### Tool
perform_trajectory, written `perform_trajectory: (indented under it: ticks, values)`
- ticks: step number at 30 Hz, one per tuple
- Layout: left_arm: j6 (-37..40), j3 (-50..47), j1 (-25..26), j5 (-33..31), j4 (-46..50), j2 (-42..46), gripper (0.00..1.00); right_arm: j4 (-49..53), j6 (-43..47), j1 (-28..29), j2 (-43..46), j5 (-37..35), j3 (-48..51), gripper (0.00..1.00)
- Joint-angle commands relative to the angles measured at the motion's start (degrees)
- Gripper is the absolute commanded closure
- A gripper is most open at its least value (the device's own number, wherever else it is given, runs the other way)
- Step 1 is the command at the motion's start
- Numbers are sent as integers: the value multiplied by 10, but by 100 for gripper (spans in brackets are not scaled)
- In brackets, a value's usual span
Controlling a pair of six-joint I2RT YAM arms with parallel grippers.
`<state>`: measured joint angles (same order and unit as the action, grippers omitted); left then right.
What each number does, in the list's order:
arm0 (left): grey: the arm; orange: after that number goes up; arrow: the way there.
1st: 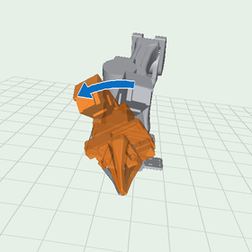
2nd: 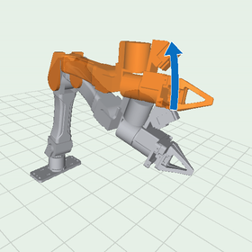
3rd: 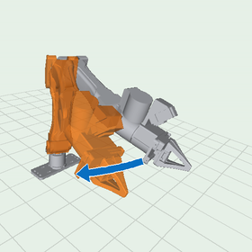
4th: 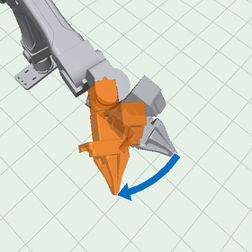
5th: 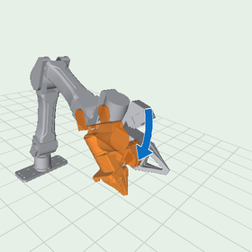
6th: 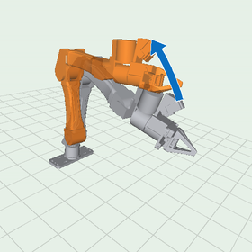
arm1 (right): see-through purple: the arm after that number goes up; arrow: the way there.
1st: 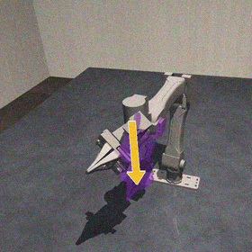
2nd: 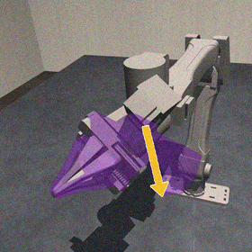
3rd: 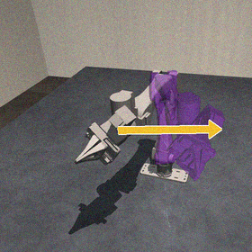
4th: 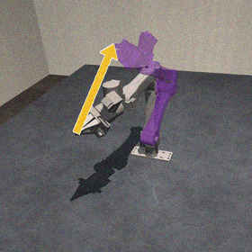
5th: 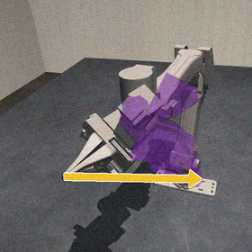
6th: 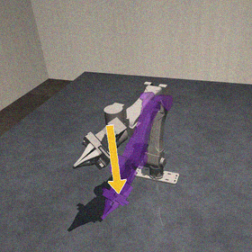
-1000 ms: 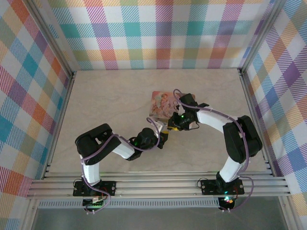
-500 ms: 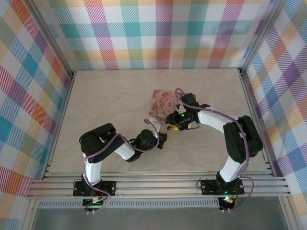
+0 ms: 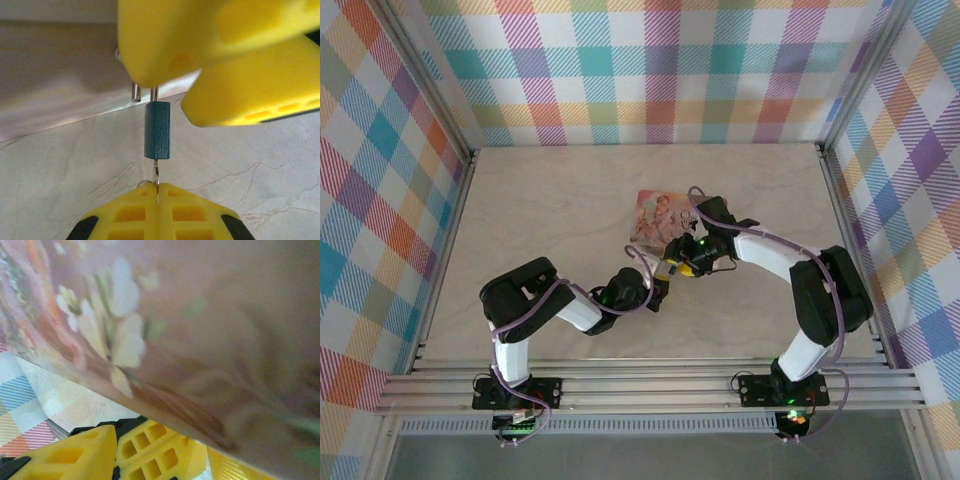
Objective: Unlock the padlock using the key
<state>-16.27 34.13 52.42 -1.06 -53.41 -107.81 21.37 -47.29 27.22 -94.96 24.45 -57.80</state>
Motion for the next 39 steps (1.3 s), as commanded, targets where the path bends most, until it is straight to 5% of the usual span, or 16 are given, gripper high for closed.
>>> perform_trajectory:
  ticks: [1,10,29,39]
  values:
    - [12,20,8,16,47,19,100,59,-30,14,18,-45,16,47]
    - [10,37,8,27,101,48,100,21,-48,32,24,-93,33,45]
    - [-1,58,8,10,133,68,100,28,-23,45,-45,-102,9,61]
    - [15,80,7,8,173,79,100,77,2,47,-38,-94,-12,89]
